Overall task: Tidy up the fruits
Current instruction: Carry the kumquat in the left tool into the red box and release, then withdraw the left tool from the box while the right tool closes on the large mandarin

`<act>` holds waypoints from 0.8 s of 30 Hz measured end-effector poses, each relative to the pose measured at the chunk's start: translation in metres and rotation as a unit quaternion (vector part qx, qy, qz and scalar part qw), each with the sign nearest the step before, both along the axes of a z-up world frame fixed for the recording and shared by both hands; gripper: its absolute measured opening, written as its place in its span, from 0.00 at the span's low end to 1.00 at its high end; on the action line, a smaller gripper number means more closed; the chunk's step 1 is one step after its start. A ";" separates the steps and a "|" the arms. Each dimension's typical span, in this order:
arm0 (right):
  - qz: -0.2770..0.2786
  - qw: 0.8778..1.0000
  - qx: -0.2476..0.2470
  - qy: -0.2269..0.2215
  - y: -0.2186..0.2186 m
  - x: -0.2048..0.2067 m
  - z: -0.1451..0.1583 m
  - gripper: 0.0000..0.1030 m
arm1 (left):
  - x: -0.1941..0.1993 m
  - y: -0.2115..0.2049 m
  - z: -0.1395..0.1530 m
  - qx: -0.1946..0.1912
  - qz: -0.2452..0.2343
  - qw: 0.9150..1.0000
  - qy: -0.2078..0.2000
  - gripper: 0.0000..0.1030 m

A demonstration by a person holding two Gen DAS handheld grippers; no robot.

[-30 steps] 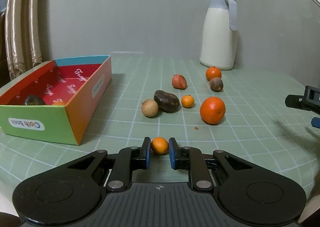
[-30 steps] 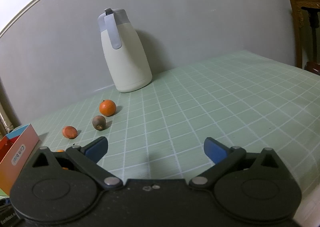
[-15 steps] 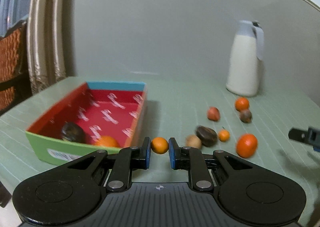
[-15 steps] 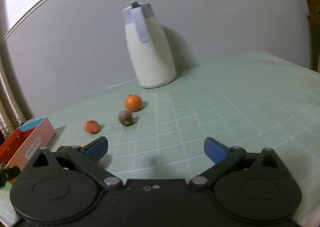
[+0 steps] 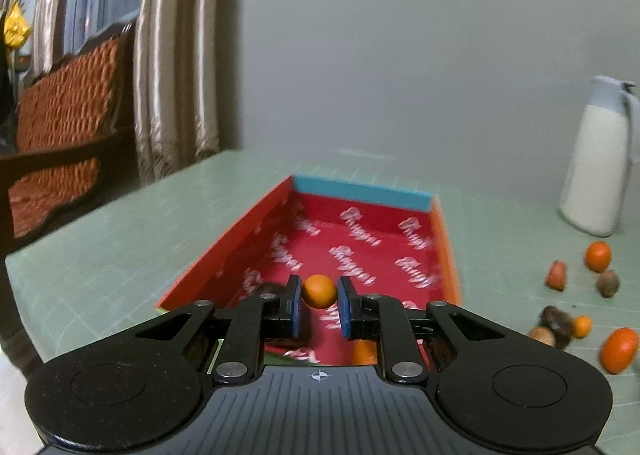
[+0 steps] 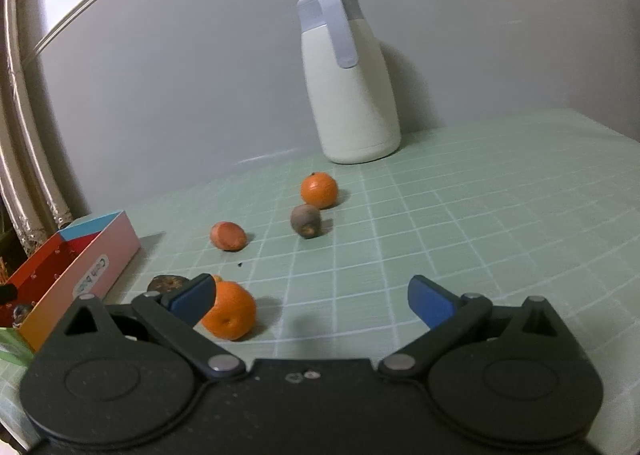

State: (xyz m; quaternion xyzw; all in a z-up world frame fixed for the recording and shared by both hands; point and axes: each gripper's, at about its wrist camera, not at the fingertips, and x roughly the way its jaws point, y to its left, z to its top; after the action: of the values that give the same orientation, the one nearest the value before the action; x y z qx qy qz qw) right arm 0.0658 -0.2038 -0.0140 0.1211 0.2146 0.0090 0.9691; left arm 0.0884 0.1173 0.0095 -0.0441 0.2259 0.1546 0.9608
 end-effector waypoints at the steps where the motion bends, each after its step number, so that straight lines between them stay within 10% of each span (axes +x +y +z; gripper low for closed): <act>1: 0.002 1.000 -0.001 0.000 0.002 0.001 -0.001 1.00 | 0.003 0.002 -0.003 -0.001 0.001 1.000 0.007 0.18; 14: 0.040 0.999 -0.005 0.001 0.026 0.013 -0.004 0.99 | 0.006 0.000 -0.010 0.013 0.003 1.000 0.018 0.21; 16: 0.046 0.999 -0.011 -0.001 0.030 0.013 -0.004 0.99 | 0.005 0.000 -0.009 0.014 0.003 1.000 0.013 0.46; 17: 0.049 0.999 -0.013 -0.001 0.032 0.014 -0.003 0.98 | 0.004 0.000 -0.009 0.017 0.007 1.000 0.011 0.78; 19: 0.052 0.999 -0.015 -0.001 0.034 0.014 -0.003 0.98 | -0.001 -0.002 -0.006 0.032 0.036 0.999 -0.006 0.98; 24: 0.048 0.999 -0.014 -0.001 0.036 0.016 -0.003 0.98 | -0.008 0.004 -0.002 0.033 0.048 0.998 -0.024 0.99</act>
State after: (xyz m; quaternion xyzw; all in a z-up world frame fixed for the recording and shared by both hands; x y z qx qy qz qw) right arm 0.0814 -0.1682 -0.0172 0.0966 0.2195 0.0530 0.9694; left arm 0.0808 0.1212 0.0078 -0.0273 0.1956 0.2070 0.9582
